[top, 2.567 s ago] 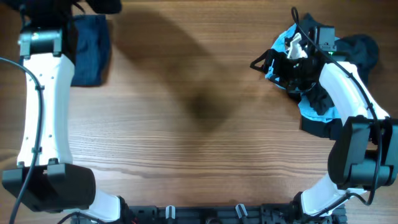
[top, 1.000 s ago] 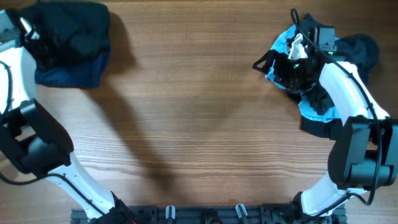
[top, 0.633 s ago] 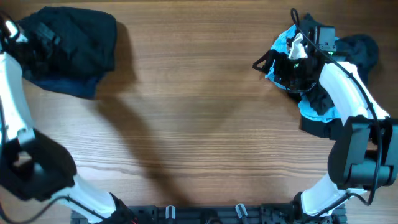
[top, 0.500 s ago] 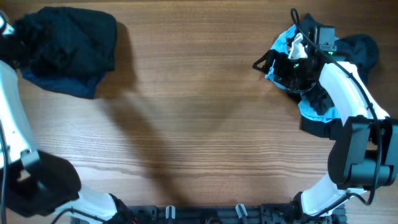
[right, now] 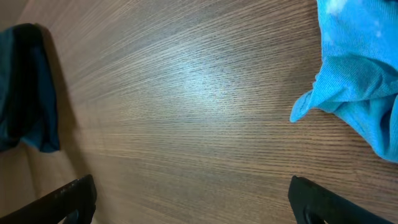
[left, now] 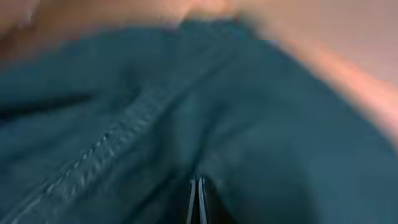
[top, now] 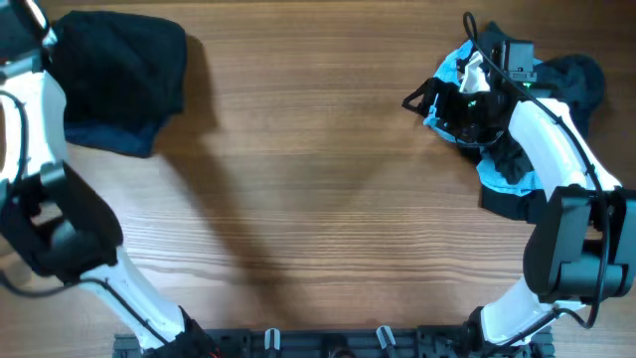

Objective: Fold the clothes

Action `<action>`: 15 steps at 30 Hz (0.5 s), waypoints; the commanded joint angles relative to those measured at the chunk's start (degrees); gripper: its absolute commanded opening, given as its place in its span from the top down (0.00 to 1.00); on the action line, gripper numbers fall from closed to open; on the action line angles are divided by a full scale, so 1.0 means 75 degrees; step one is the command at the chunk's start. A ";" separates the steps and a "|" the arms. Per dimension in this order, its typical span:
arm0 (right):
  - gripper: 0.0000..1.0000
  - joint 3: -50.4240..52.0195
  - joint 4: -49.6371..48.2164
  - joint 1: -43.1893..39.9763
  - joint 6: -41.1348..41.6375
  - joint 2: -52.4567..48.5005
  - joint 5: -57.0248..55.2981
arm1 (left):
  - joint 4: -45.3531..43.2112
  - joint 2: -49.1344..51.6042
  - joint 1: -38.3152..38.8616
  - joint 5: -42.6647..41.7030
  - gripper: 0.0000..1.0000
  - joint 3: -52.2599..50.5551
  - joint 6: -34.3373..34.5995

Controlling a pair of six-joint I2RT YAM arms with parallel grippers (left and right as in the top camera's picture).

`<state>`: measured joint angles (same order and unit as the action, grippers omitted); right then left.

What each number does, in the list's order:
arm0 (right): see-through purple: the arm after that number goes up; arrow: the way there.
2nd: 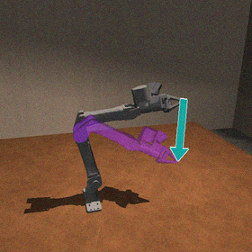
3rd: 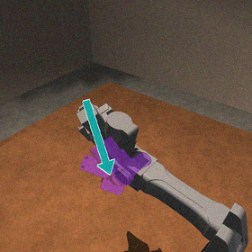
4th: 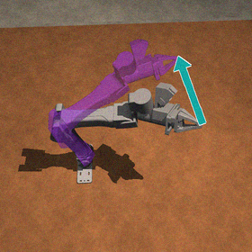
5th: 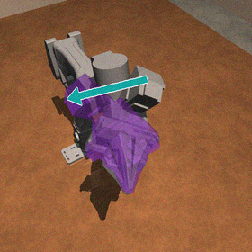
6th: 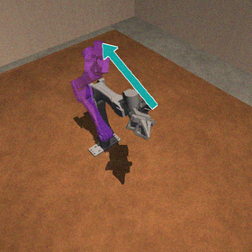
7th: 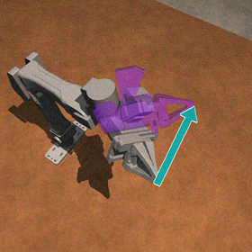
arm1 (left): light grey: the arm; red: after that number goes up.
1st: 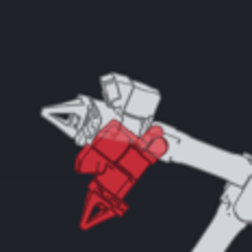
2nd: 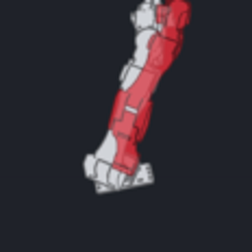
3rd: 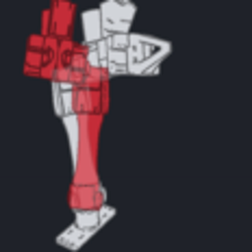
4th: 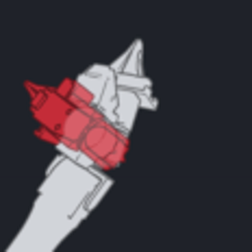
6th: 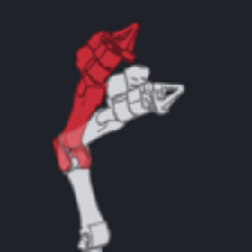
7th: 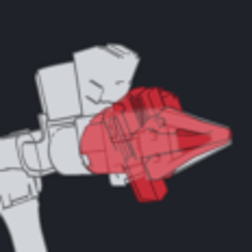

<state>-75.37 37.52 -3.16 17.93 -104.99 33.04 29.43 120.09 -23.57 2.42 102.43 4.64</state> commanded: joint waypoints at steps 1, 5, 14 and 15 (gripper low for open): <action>0.00 -0.0085 -0.0058 0.0041 0.0061 0.0178 0.0172 | 0.0265 0.0746 -0.0399 0.0624 0.96 -0.0009 -0.0157; 0.00 -0.0085 -0.0105 0.0041 0.0067 0.0178 0.0175 | 0.0367 0.1673 -0.0688 0.0638 0.96 -0.0015 -0.0099; 0.00 -0.0085 -0.0114 0.0041 0.0064 0.0178 0.0175 | 0.0463 0.1617 -0.1046 0.0440 0.96 -0.0012 0.0469; 0.00 -0.0085 -0.0114 0.0041 0.0064 0.0178 0.0178 | 0.0460 0.1405 -0.0997 0.0195 0.96 -0.0012 0.0466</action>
<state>-75.37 36.99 -3.16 18.11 -104.99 33.32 31.51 131.63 -29.87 4.51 103.15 6.94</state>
